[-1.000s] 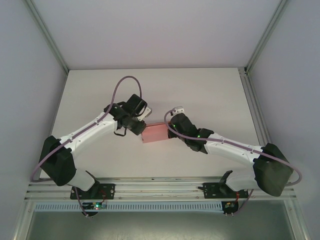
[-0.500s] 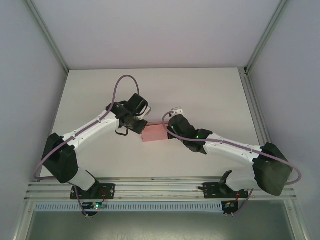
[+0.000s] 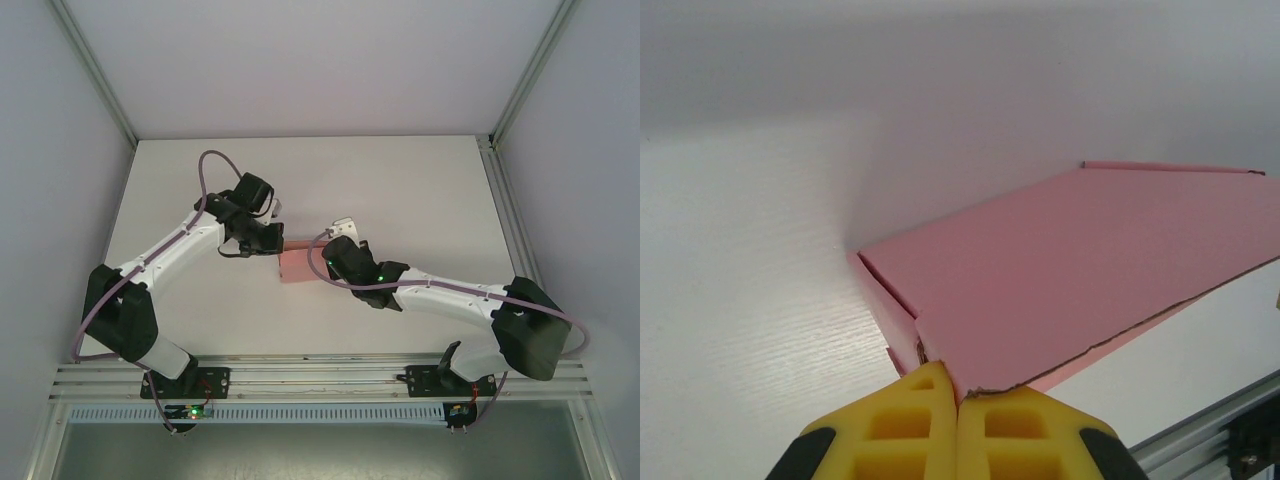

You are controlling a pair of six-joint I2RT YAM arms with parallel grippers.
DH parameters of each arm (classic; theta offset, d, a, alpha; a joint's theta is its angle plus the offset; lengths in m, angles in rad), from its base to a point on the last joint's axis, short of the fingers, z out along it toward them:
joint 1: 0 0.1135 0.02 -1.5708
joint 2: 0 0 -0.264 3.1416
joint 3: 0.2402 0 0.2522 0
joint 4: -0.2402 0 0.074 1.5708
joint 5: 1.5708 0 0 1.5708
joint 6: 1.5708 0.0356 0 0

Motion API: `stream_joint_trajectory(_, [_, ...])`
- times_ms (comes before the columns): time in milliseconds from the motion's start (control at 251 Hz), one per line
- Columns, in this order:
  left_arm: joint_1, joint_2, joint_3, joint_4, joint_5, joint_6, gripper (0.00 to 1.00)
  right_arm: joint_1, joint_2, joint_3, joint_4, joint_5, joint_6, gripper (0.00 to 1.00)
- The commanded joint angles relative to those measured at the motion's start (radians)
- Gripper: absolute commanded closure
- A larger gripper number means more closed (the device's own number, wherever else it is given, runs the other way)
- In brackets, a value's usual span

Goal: Assemble paper box

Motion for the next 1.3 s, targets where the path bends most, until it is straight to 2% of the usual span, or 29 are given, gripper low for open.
stream_joint_trajectory(0, [-0.005, -0.024, -0.017, 0.086, 0.085, -0.071, 1.0, 0.028, 0.034, -0.016, -0.057, -0.056, -0.005, 1.0])
stream_joint_trajectory(335, [-0.006, 0.007, -0.084, 0.124, 0.053, -0.119, 1.0, 0.035, 0.006, -0.042, -0.038, -0.062, 0.01, 1.0])
stream_joint_trajectory(607, [-0.025, -0.017, -0.165, 0.09, 0.015, 0.049, 1.0, 0.036, -0.009, -0.066, -0.027, -0.056, 0.011, 1.0])
stream_joint_trajectory(790, [-0.048, -0.004, -0.153, -0.006, -0.119, 0.111, 1.0, 0.036, -0.024, -0.07, -0.033, -0.056, 0.001, 1.0])
stream_joint_trajectory(918, [-0.065, -0.006, -0.222, 0.081, -0.119, 0.063, 1.0, 0.037, -0.025, -0.082, -0.012, -0.054, 0.01, 1.0])
stream_joint_trajectory(1109, [-0.089, -0.015, -0.324, 0.207, -0.045, 0.003, 1.0, 0.046, -0.035, -0.161, 0.101, -0.051, -0.007, 1.0])
stream_joint_trajectory(1297, [-0.111, -0.12, -0.408, 0.209, -0.057, 0.005, 1.0, 0.097, -0.083, -0.275, 0.194, -0.015, -0.009, 1.0])
